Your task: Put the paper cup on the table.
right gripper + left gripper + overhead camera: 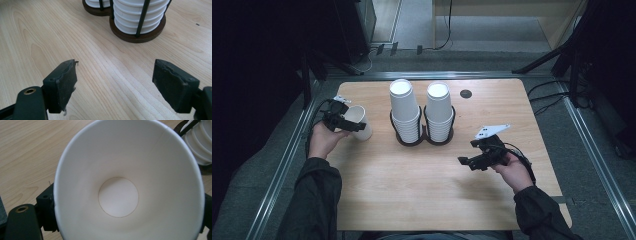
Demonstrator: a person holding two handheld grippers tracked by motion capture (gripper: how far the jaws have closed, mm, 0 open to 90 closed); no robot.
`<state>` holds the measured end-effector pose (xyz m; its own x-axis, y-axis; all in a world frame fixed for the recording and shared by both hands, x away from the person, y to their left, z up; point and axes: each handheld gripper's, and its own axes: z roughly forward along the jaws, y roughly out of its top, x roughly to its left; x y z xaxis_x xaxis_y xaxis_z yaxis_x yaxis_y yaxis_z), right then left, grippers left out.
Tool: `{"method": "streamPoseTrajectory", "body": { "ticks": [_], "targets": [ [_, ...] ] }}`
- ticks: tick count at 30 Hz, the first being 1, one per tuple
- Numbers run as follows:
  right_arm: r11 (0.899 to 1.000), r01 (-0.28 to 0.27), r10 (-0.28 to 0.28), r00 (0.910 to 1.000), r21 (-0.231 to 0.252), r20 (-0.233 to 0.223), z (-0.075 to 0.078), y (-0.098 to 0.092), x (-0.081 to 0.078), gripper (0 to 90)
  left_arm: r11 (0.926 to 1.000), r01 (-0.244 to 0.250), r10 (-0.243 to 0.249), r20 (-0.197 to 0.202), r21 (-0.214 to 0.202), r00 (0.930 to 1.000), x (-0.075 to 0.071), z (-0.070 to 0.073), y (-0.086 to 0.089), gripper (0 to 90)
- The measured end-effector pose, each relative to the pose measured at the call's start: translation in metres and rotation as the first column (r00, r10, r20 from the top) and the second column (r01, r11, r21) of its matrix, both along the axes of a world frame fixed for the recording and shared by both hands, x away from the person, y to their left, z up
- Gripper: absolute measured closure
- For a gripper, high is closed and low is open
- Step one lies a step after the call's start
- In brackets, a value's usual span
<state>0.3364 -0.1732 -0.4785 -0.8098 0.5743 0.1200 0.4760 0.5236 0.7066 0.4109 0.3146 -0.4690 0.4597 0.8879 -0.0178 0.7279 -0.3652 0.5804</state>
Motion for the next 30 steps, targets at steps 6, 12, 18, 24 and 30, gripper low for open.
{"method": "streamPoseTrajectory", "body": {
  "ticks": [6,12,18,24,30],
  "targets": [
    [1.000,-0.008,0.008,1.0000,-0.001,0.005,0.0004,0.0012,0.0001,19.8,1.0000,0.005,-0.005,0.007,-0.003,1.0000,-0.0016,-0.0016,0.0006,9.7],
    [1.000,-0.009,0.009,0.9999,-0.002,0.005,0.0010,0.0012,0.0008,19.8,0.9994,-0.023,0.023,-0.006,-0.025,0.9997,-0.0022,-0.0018,0.0041,8.1],
    [1.000,-0.015,0.015,0.9999,-0.007,0.007,0.0008,0.0016,0.0006,19.8,0.9993,-0.017,0.016,-0.010,-0.034,0.9998,-0.0026,-0.0020,0.0038,7.5],
    [1.000,-0.007,0.007,1.0000,-0.001,0.005,0.0014,0.0005,0.0007,19.8,0.9986,-0.021,0.020,-0.002,-0.049,0.9998,-0.0020,-0.0004,0.0029,0.9],
    [1.000,-0.010,0.010,0.9999,0.000,0.003,0.0015,0.0002,0.0007,19.8,0.9990,-0.022,0.023,0.016,-0.038,0.9996,-0.0041,0.0057,0.0028,0.6]
  ]
}}
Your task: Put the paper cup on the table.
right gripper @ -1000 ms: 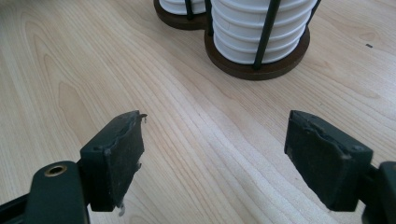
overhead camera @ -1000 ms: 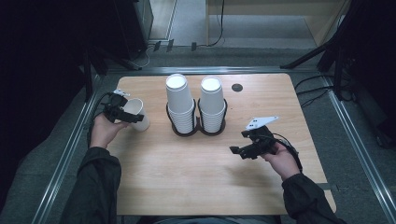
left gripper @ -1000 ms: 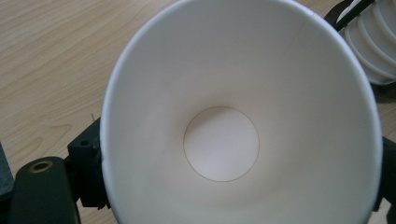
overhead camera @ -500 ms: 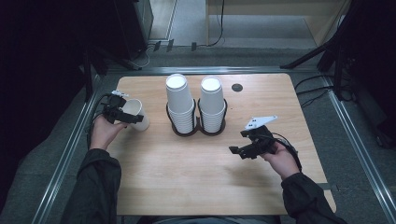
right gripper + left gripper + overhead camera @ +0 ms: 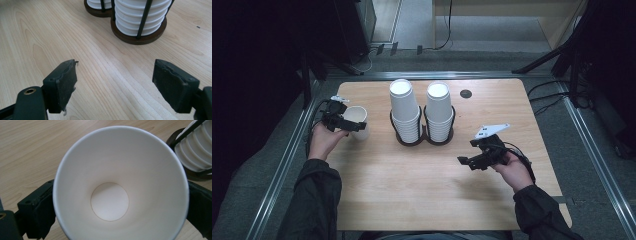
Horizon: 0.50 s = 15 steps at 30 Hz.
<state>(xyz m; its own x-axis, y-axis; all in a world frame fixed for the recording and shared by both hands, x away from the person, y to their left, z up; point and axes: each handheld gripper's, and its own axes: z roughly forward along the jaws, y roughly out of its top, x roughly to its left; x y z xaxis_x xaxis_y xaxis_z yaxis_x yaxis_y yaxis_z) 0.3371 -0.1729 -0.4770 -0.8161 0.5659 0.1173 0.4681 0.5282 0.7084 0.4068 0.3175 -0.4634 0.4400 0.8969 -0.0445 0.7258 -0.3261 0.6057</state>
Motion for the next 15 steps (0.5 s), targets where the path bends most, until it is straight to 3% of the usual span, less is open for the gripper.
{"method": "streamPoseTrajectory", "body": {
  "ticks": [7,15],
  "targets": [
    [1.000,0.002,-0.002,1.0000,0.001,-0.001,0.000,-0.001,0.000,19.7,0.9998,-0.016,0.016,0.029,-0.010,0.9994,-0.005,0.012,0.004,0.6],
    [1.000,-0.001,0.001,1.0000,0.002,0.000,0.000,-0.002,0.000,19.8,0.9991,-0.006,0.007,0.024,-0.041,0.9997,-0.012,0.029,0.009,0.6]
  ]
}}
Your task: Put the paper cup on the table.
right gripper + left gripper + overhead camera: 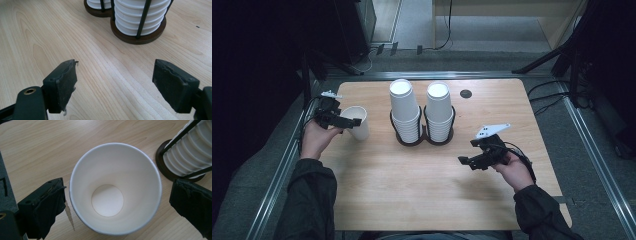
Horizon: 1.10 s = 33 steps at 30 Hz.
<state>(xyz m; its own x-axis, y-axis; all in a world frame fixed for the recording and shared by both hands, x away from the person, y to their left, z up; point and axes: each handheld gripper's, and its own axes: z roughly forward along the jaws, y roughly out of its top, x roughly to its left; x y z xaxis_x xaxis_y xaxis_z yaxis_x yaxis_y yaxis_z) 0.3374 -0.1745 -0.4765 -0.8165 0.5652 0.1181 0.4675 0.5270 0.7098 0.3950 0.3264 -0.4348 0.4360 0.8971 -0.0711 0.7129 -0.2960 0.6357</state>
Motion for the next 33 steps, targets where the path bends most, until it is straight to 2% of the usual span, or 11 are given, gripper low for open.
{"method": "streamPoseTrajectory", "body": {
  "ticks": [3,6,14,17,20,22,26,30,33],
  "targets": [
    [1.000,0.000,0.000,1.0000,0.000,0.000,0.000,0.000,0.000,19.8,0.9999,-0.001,0.001,-0.002,-0.014,1.0000,-0.003,0.007,0.001,0.6],
    [1.000,-0.002,0.002,1.0000,-0.001,-0.001,0.000,0.000,0.000,19.8,0.9989,0.008,-0.009,-0.020,-0.045,0.9998,-0.005,0.012,0.002,0.6],
    [1.000,-0.008,0.008,1.0000,-0.004,0.004,0.000,0.001,0.002,19.8,0.9992,0.019,-0.020,-0.006,-0.036,0.9998,-0.014,0.026,-0.003,0.7],
    [1.000,-0.012,0.012,0.9999,-0.003,0.006,0.001,0.002,0.004,19.8,0.9988,0.019,-0.019,-0.009,-0.045,0.9998,-0.018,0.029,-0.006,0.7],
    [1.000,-0.019,0.019,0.9998,-0.004,0.008,0.002,0.004,0.006,19.8,0.9996,0.020,-0.020,-0.011,-0.020,0.9997,-0.023,0.031,-0.010,0.7],
    [1.000,-0.022,0.022,0.9997,-0.004,0.011,0.002,0.006,0.007,19.8,0.9993,0.025,-0.025,-0.012,-0.029,0.9996,-0.026,0.033,-0.011,1.0],
    [0.999,-0.036,0.036,0.9993,-0.005,0.009,0.003,0.010,0.010,19.8,0.9993,0.020,-0.020,-0.008,-0.031,0.9998,-0.033,0.034,-0.014,1.0],
    [0.999,-0.044,0.044,0.9990,-0.003,0.013,0.004,0.012,0.013,19.8,0.9988,0.037,-0.037,-0.004,-0.034,0.9993,-0.038,0.033,-0.018,1.1],
    [0.999,-0.051,0.051,0.9986,-0.004,0.013,0.005,0.014,0.015,19.8,0.9989,0.045,-0.045,0.005,-0.010,0.9990,-0.042,0.031,-0.022,1.1]
  ]
}}
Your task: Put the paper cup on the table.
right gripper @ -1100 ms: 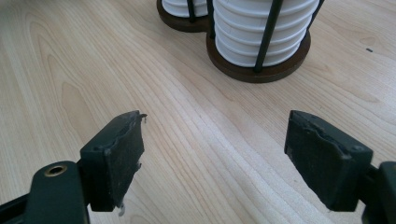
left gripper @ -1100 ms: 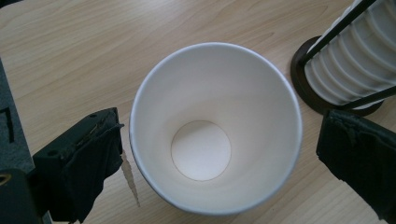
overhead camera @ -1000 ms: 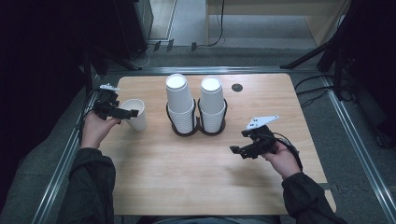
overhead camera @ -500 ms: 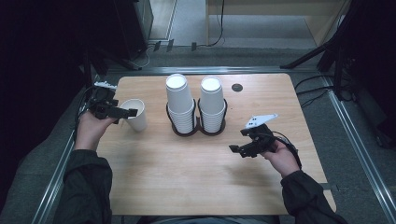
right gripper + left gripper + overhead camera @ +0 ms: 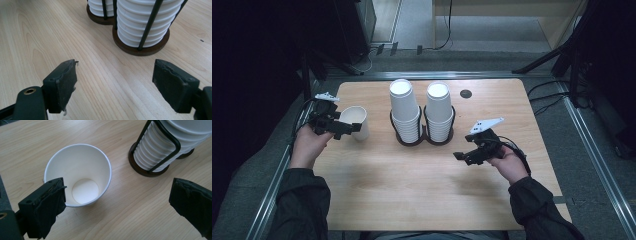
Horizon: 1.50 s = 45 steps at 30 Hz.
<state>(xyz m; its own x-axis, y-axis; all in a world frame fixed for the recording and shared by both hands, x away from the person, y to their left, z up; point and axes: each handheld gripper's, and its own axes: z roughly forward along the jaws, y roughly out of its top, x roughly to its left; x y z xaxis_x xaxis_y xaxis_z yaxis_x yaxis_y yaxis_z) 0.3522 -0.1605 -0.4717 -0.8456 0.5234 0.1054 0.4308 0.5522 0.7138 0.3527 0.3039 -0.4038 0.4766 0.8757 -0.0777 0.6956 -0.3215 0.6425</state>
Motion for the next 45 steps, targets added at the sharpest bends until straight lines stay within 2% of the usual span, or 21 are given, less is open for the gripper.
{"method": "streamPoseTrajectory", "body": {
  "ticks": [5,12,16,20,24,32,35,39,41,45],
  "targets": [
    [1.000,-0.008,0.008,1.0000,0.008,0.005,0.001,0.002,0.004,19.8,0.9999,0.002,-0.002,-0.002,-0.015,1.0000,-0.005,-0.002,-0.004,1.1],
    [1.000,-0.011,0.011,0.9999,0.004,0.003,0.002,0.005,0.007,19.8,0.9995,0.031,-0.031,0.005,-0.011,0.9995,-0.012,-0.007,-0.014,1.0],
    [1.000,-0.012,0.012,0.9999,0.008,-0.003,0.003,0.006,0.009,19.8,0.9969,0.059,-0.059,0.009,-0.052,0.9982,-0.015,-0.007,-0.018,1.0],
    [1.000,-0.019,0.019,0.9998,0.006,-0.004,0.002,0.008,0.010,19.8,0.9967,0.073,-0.073,0.012,-0.034,0.9973,-0.017,-0.010,-0.025,1.1],
    [1.000,-0.023,0.023,0.9997,0.004,0.001,0.002,0.008,0.010,19.8,0.9942,0.095,-0.095,0.007,-0.051,0.9955,-0.018,-0.015,-0.032,1.0],
    [1.000,-0.018,0.018,0.9998,0.005,0.000,0.003,0.007,0.010,19.8,0.9912,0.131,-0.131,-0.003,-0.020,0.9914,-0.020,-0.027,-0.050,1.0],
    [1.000,-0.023,0.023,0.9997,0.001,0.002,0.003,0.006,0.010,19.8,0.9912,0.131,-0.130,0.008,-0.021,0.9914,-0.022,-0.031,-0.056,1.1],
    [1.000,-0.019,0.019,0.9998,-0.001,0.003,0.003,0.007,0.010,19.8,0.9855,0.165,-0.163,0.042,-0.040,0.9857,-0.027,-0.034,-0.060,1.0],
    [1.000,-0.024,0.024,0.9997,0.000,0.006,0.003,0.008,0.009,19.8,0.9852,0.165,-0.163,0.045,-0.047,0.9856,-0.030,-0.037,-0.063,1.1],
    [1.000,-0.029,0.029,0.9996,0.000,0.006,0.003,0.010,0.009,19.8,0.9863,0.161,-0.160,0.041,-0.035,0.9863,-0.032,-0.045,-0.069,1.0]
  ]
}}
